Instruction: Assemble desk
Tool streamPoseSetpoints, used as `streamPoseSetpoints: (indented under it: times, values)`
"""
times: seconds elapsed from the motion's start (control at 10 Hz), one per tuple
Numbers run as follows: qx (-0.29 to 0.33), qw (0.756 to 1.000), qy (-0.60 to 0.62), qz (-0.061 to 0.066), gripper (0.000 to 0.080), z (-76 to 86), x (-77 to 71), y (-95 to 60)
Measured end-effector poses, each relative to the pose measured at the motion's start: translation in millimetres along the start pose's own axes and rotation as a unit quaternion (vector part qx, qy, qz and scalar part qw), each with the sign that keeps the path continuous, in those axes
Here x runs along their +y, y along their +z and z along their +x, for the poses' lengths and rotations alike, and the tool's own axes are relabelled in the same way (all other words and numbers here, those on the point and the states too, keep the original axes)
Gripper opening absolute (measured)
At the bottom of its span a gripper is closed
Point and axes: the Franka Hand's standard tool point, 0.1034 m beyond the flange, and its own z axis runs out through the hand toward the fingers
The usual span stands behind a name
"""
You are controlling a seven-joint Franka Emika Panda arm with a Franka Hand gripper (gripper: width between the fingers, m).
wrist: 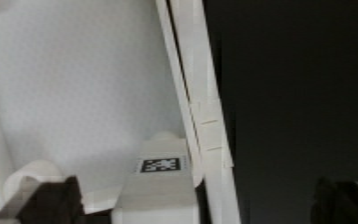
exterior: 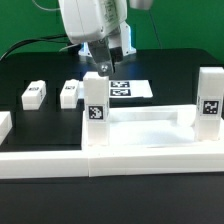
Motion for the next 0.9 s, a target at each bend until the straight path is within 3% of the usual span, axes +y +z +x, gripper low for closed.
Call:
streamPoseSetpoints:
  times: [0.4, 0.5, 0.7, 0.8, 0.9]
  values:
    - [0.000, 1.000, -0.002, -0.001, 0.0649, -1.5, 0.6, 0.9]
    - [0.000, 1.000, -0.010, -0.007, 0.0649, -8.9, 9.4, 4.9]
    - [0.002, 0.999, -0.023, -0.034, 0.0649, -24.6, 54.3, 21.5]
    - [0.003, 0.998, -0.026, -0.055, 0.0649, -27.7, 77.3, 32.8]
    - [0.001, 0.997, -0.026, -0.070, 0.0649, -28.4, 83.3, 35.6]
